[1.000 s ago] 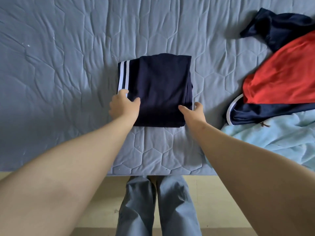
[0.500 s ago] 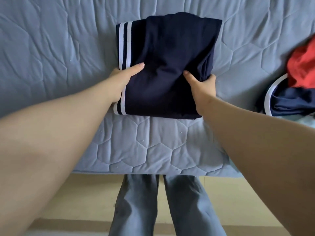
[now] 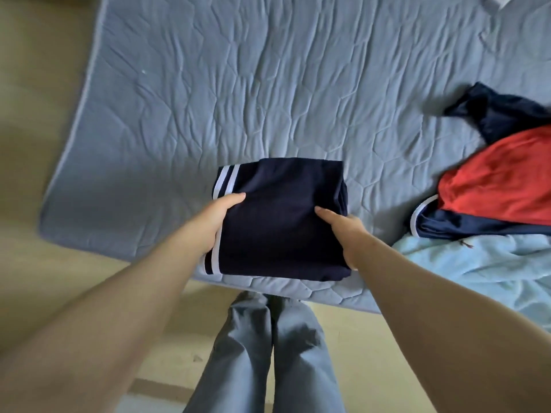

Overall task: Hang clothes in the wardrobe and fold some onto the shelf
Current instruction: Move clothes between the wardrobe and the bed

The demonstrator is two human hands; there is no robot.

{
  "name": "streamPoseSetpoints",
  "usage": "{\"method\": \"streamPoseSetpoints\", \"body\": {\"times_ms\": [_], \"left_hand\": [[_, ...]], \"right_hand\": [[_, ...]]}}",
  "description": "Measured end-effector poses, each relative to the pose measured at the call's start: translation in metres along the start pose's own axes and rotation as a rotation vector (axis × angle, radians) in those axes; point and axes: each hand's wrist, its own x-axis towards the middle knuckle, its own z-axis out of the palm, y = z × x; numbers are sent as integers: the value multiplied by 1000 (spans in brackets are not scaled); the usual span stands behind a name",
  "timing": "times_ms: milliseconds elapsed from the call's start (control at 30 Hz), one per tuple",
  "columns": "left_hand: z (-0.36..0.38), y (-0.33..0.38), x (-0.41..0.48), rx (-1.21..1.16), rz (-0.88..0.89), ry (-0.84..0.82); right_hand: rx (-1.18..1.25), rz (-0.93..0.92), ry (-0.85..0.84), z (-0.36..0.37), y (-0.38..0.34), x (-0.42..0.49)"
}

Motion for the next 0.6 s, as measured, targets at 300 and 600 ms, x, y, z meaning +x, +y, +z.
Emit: {"method": "streamPoseSetpoints", "body": {"times_ms": [300, 600], "left_hand": [[-68, 43, -188, -228, 293, 188], [-184, 38, -340, -589, 578, 273]], "right_hand": [[-141, -275, -178, 48, -80, -169], [-445, -560, -397, 171, -135, -334]]}}
